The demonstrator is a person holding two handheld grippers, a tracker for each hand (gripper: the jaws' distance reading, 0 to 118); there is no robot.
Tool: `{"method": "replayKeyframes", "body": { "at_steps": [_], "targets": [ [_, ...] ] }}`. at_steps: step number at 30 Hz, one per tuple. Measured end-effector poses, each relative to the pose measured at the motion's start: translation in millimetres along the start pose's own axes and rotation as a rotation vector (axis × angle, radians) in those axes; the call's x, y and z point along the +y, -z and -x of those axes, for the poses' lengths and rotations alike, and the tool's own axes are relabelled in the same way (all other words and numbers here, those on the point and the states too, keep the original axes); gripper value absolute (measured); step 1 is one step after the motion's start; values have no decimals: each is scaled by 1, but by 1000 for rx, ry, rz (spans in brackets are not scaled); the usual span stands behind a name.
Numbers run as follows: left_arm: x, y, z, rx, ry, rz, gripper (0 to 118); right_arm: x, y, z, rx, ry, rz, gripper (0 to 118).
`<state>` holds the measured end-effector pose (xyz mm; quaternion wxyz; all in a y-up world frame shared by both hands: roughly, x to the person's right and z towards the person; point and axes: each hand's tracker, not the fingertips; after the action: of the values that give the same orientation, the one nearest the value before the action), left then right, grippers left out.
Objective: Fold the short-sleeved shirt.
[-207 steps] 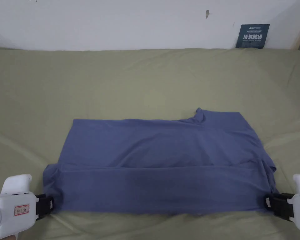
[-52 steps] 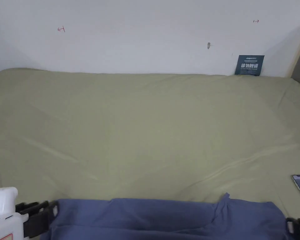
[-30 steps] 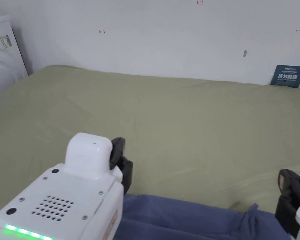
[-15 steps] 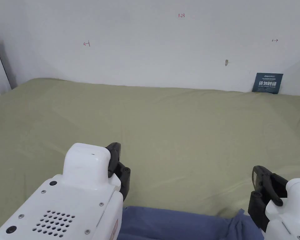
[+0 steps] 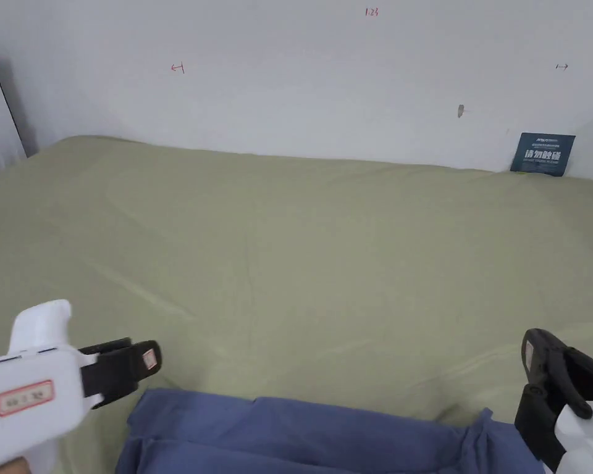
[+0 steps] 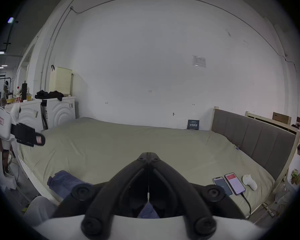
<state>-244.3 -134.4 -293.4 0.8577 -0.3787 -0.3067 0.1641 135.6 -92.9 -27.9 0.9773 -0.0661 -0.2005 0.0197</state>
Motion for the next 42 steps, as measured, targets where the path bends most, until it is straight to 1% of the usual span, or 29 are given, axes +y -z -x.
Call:
{"method": "replayKeyframes", "body": {
  "at_steps": [2,6,7,10,11,12,13,14,15,16,18,19,20,21,24,26,29,31,32,33,34,35,36,37,39,40,41,42],
  "targets": [
    [3,7,35,-46,-89,72,0,0,1,0,-3,2,2,2],
    [6,27,84,-147,-201,211,0,-2,7,4,-6,4,21,2],
    [5,32,88,-129,-209,228,0,-2,9,5,-10,0,28,2],
    [5,52,108,-156,-215,345,0,-4,12,11,-16,-15,40,2],
    [4,56,110,-157,-228,337,1,-4,12,12,-17,-19,44,2],
    [4,62,113,-159,-232,354,4,-4,13,14,-20,-22,47,2],
    [4,67,117,-156,-237,355,10,-5,14,15,-24,-24,49,2],
    [5,74,121,-156,-228,360,28,-5,15,16,-26,-24,52,2],
    [3,77,124,-160,-236,368,28,-5,16,17,-30,-25,58,2],
    [3,82,125,-160,-238,374,36,-6,17,17,-32,-26,62,2],
    [2,93,128,-178,-233,403,94,-8,20,18,-35,-27,69,2],
    [1,96,131,-194,-231,418,112,-8,21,18,-37,-27,74,2],
    [-1,101,132,-208,-234,433,116,-9,22,17,-36,-26,80,2],
    [-1,104,133,-209,-238,438,116,-10,23,17,-38,-25,86,2],
    [-5,116,140,-241,-317,478,116,-13,26,16,-44,-21,103,2],
    [-10,127,141,-256,-320,497,116,-15,27,14,-49,-18,116,2],
    [-14,137,139,-348,-354,512,116,-17,28,13,-51,-15,132,3],
    [-14,143,141,-355,-366,525,115,-18,28,12,-54,-14,136,2],
    [-16,146,140,-365,-374,529,114,-18,27,11,-54,-10,135,2],
    [-18,148,139,-382,-387,535,110,-19,27,11,-54,-4,134,2],
    [-19,151,137,-415,-409,549,96,-19,27,11,-56,2,134,3],
    [-19,152,138,-413,-420,546,54,-19,27,10,-57,6,135,2],
    [-20,152,135,-408,-421,545,16,-19,27,9,-57,9,134,2],
    [-22,153,133,-391,-413,549,10,-20,27,9,-56,13,134,2],
    [-30,163,131,-246,-333,605,10,-19,26,8,-53,17,137,2],
    [-34,166,132,-276,-344,600,10,-20,26,8,-52,16,138,2],
    [-32,163,137,-339,-415,573,9,-19,25,7,-51,15,138,2],
    [-30,159,139,-336,-447,554,9,-19,24,6,-51,14,136,2]
  ]
}}
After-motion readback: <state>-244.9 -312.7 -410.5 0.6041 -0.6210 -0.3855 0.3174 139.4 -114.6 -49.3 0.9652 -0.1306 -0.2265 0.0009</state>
